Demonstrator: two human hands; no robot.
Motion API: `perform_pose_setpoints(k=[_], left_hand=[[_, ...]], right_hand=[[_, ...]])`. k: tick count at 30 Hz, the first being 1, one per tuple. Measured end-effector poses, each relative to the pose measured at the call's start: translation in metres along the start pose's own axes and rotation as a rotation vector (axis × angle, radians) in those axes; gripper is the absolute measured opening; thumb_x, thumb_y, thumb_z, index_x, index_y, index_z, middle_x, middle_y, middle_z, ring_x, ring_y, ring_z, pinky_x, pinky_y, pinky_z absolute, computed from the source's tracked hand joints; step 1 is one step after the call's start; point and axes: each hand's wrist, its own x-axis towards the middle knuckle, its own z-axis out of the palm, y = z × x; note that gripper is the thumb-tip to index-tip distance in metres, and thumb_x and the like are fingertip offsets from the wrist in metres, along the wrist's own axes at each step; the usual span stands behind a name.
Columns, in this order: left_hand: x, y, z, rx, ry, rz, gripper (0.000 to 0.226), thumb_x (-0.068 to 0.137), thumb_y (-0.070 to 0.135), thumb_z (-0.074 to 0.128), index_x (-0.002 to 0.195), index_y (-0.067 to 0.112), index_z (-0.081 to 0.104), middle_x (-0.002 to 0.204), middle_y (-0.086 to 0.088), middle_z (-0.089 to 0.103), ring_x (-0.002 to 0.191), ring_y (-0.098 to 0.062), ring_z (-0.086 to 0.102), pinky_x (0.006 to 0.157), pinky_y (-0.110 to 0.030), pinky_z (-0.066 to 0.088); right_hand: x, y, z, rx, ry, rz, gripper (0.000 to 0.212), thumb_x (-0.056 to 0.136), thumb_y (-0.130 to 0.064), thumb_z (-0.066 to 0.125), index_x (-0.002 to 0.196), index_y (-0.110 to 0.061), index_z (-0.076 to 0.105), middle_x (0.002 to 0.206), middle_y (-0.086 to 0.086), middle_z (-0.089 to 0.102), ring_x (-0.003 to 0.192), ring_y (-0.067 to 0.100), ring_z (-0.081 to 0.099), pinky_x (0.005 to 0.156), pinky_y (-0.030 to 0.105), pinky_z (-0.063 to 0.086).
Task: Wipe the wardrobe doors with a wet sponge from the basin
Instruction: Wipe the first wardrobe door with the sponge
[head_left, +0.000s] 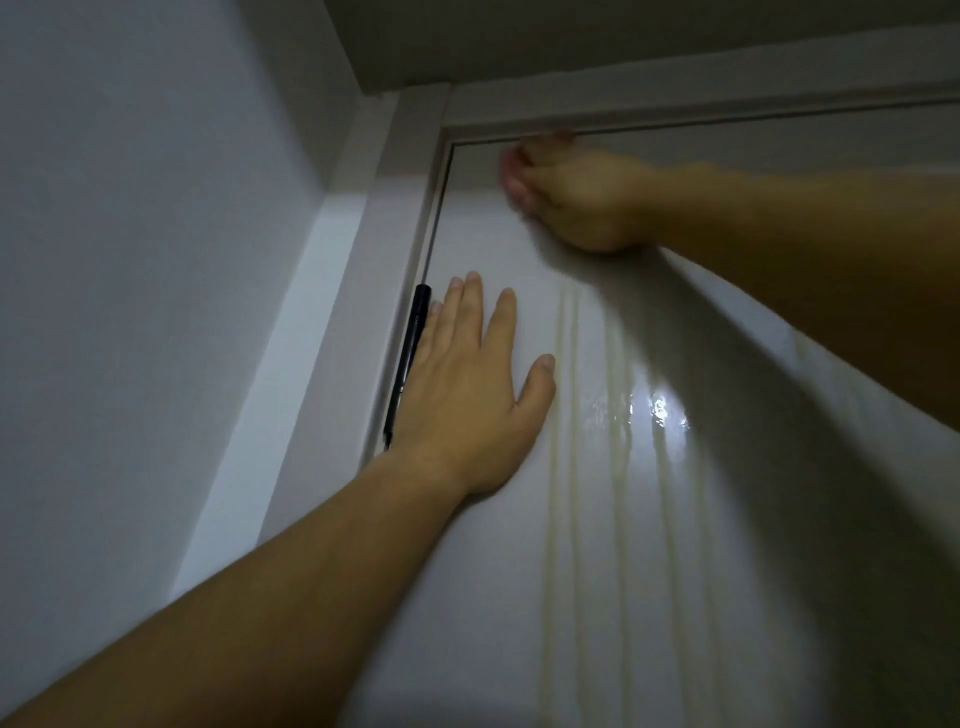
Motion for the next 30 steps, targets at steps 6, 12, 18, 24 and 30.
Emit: perform_pose_setpoints(k=[6,12,18,24,30], left_hand=[[0.001,-0.001,-0.001,0.004,-0.004,0.001,0.079,0.096,0.059,0.016,0.163,0.021,-0.001,0.171,-0.005,-0.012,0.156,-0.016,-0.017,0.128,-0.036,-0.006],[0.001,-0.003,0.002,0.026,-0.003,-0.004,0.077,0.099,0.058,0.019,0.164,0.021,-0.001,0.171,-0.006,-0.012,0.156,-0.017,-0.016,0.128,-0.036,-0.007],[0.002,-0.003,0.002,0.027,0.011,-0.005,0.080,0.095,0.059,0.016,0.164,0.021,-0.001,0.171,-0.007,-0.012,0.156,-0.017,-0.016,0.127,-0.035,-0.008],[0.001,-0.002,0.003,0.022,0.018,-0.010,0.080,0.095,0.060,0.017,0.164,0.021,0.001,0.171,-0.006,-0.010,0.157,-0.017,-0.015,0.127,-0.034,-0.008],[0.001,-0.002,0.005,0.017,0.032,-0.011,0.079,0.095,0.061,0.016,0.163,0.023,0.003,0.172,-0.005,-0.008,0.157,-0.016,-0.013,0.126,-0.032,-0.009]], right_hand=[[-0.028,-0.023,0.017,-0.080,-0.049,-0.113,0.076,0.105,-0.058,0.025,0.163,-0.014,0.007,0.171,0.010,0.004,0.158,0.027,0.006,0.128,0.042,0.007],[0.001,0.019,0.004,-0.086,-0.048,0.151,0.075,0.105,-0.063,0.015,0.163,-0.022,-0.009,0.171,0.004,-0.014,0.156,0.022,-0.016,0.123,0.038,-0.012],[-0.052,0.009,0.023,-0.136,-0.062,-0.072,0.076,0.105,-0.062,0.016,0.162,-0.019,-0.012,0.170,0.006,-0.014,0.156,0.023,-0.014,0.125,0.038,-0.009],[-0.033,0.033,0.002,-0.108,-0.041,0.198,0.079,0.106,-0.059,0.019,0.162,-0.011,-0.007,0.170,0.012,-0.011,0.157,0.028,-0.011,0.125,0.038,-0.007],[-0.067,0.043,0.012,-0.103,-0.065,0.018,0.078,0.105,-0.062,0.021,0.163,-0.018,-0.006,0.171,0.007,-0.010,0.157,0.023,-0.010,0.122,0.033,-0.010]])
